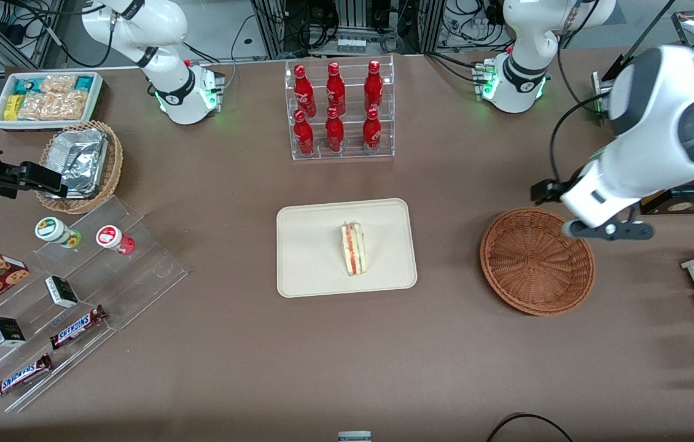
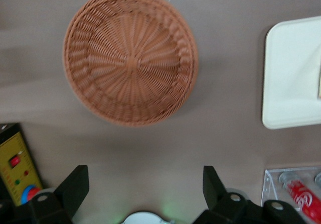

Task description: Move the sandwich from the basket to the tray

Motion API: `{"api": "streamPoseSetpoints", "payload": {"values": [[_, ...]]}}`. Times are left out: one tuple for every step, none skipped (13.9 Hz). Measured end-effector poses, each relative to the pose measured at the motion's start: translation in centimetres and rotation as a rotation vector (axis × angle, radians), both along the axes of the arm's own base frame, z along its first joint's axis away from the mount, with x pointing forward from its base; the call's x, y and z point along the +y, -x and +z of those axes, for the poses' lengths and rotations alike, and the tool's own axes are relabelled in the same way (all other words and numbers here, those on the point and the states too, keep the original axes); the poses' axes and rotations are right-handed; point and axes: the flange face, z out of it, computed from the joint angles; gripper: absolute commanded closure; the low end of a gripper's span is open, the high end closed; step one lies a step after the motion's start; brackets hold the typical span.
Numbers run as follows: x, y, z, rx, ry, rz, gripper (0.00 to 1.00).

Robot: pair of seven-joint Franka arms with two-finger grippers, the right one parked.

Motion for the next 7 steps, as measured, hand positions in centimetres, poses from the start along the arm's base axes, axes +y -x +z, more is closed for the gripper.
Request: {"api": "streamPoseSetpoints", "payload": {"values": [[0.9,0.5,0.9,0.004,0.0,-0.001,0.0],[1.7,1.1,1.9,0.007,-0.001,-0.002,0.0],[2.3,1.8,2.8,0.012,-0.003,0.001,0.0],[3.0,2.4,3.8,0.014,-0.006,0.009,0.0],[3.9,2.9,4.6,0.011,-0.009,0.023,0.0],[4.7,3.3,5.5,0.002,-0.01,0.036,0.0],[5.3,3.7,6.2,-0.007,-0.01,0.044,0.0]]}}
